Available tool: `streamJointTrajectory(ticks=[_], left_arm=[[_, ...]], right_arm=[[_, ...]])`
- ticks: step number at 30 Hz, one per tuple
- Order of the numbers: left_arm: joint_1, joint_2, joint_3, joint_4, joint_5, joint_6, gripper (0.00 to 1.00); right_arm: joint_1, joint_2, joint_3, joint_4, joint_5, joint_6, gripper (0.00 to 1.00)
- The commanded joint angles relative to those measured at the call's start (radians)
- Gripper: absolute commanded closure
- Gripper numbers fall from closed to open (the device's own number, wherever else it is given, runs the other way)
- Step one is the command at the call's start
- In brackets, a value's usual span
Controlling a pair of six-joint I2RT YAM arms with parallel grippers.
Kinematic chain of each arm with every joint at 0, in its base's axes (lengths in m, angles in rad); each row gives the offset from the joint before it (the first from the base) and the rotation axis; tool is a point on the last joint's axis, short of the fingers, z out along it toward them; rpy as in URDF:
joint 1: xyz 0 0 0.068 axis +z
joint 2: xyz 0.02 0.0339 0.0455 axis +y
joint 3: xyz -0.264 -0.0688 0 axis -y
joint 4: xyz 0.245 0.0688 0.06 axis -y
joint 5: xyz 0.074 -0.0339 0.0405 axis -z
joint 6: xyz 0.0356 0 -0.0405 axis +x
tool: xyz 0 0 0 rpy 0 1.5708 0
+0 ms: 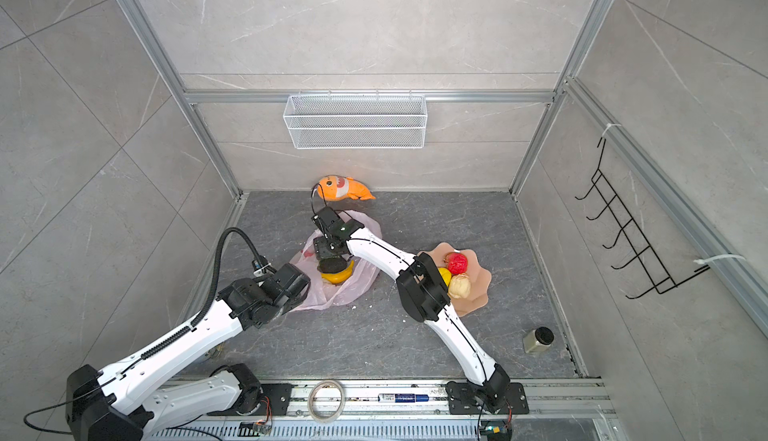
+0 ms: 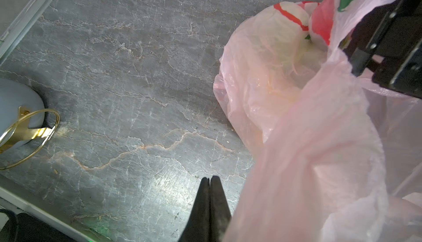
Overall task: Take fruits out of the plastic bag
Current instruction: Pick up the fruit from the plastic bag.
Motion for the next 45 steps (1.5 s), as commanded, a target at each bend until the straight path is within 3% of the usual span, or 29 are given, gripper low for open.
streamJointTrajectory(ticks=[1,20,36,45], left_arm=[[0.02,0.027,0.048,0.029,-0.022,0.062,1.0],[0.043,0.048,0.038,0.081,0.025,0.076,1.0],[0.045,0.035,0.023,0.102,0.04,0.076,1.0],[0.045,0.005,0.015,0.12,0.035,0.08,1.0]], right_arm=[[-0.005,0.042,0.053,-0.013,-0.008,-0.006,0.23],[-0.018,0.128,0.105,-0.008,-0.061,0.008,0.23],[-0.019,0.066,0.078,-0.029,-0.054,-0.007,0.5],[-0.019,-0.055,0.032,-0.058,-0.032,-0.032,0.56]])
